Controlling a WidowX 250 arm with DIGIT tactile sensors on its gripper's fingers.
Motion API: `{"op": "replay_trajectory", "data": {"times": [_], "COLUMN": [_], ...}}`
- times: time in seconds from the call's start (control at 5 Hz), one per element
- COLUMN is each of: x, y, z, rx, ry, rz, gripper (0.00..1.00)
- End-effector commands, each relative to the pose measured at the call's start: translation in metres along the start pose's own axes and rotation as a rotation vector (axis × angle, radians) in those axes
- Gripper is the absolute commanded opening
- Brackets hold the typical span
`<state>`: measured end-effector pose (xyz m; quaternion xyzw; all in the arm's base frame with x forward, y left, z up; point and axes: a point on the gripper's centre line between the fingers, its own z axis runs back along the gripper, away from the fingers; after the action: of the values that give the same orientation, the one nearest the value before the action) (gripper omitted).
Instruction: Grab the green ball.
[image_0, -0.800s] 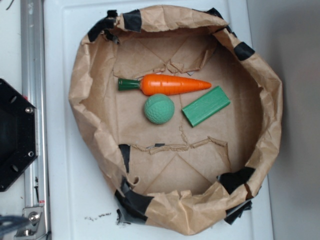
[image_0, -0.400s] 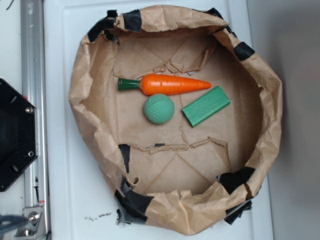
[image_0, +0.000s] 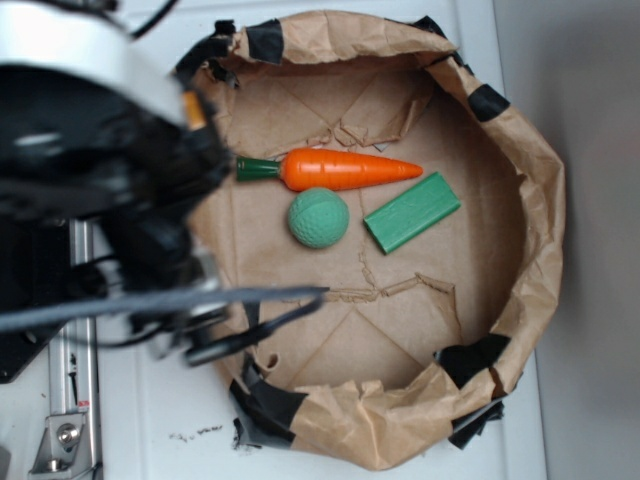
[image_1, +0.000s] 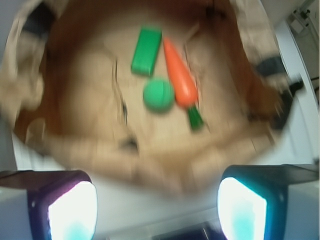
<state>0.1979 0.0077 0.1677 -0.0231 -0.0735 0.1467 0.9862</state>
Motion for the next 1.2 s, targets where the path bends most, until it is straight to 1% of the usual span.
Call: {"op": "replay_trajectory", "data": {"times": [0.0, 0.2, 0.4, 0.6, 0.8, 1.0], "x": [0.034, 0.04, 0.053, 0.057, 0.057, 0.057], "y": [0.0, 0.006, 0.002, -0.014, -0.023, -0.03], "z": [-0.043, -0.078, -0.118, -0.148, -0.158, -0.137], "rx": [0.003, 0.013, -0.022, -0.037, 0.001, -0.03], "ry": [-0.08, -0.048, 0.023, 0.097, 0.107, 0.117], "rz": [0.24, 0.323, 0.32, 0.268, 0.197, 0.084], "gripper": [1.0, 1.0, 1.0, 1.0, 0.0, 0.0]}}
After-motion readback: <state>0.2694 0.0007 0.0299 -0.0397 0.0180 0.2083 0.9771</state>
